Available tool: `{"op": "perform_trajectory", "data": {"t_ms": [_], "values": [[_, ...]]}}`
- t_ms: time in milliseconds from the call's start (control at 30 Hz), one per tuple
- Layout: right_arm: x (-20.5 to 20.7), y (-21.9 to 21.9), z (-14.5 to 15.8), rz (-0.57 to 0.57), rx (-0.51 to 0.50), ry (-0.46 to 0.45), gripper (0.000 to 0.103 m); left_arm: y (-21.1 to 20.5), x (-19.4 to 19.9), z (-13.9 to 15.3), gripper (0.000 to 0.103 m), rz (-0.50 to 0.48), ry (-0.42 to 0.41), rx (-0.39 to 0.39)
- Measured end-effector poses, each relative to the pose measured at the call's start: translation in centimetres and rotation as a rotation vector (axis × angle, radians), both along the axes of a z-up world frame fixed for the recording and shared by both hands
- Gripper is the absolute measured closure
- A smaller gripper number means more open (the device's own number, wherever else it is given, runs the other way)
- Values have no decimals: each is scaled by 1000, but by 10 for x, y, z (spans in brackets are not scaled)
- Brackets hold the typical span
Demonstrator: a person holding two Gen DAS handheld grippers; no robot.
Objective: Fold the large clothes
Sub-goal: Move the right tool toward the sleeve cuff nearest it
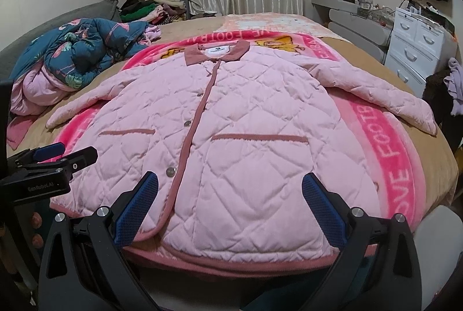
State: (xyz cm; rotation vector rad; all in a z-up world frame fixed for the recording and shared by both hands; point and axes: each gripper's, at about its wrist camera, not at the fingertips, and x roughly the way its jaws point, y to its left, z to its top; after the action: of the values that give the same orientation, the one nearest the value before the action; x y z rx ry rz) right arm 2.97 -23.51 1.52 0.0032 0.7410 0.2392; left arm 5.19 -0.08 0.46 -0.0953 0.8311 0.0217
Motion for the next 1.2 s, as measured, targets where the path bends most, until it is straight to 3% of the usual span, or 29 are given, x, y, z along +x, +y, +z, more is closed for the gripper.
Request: {"op": "perform_trajectory", "data": {"t_ms": [500, 1200], "values": [[52, -6, 27, -18, 30, -23, 4, 1, 46, 18, 9, 25, 4, -17], [125, -35, 67, -81, 63, -83, 4, -24, 125, 44, 9, -12, 5, -17]]}}
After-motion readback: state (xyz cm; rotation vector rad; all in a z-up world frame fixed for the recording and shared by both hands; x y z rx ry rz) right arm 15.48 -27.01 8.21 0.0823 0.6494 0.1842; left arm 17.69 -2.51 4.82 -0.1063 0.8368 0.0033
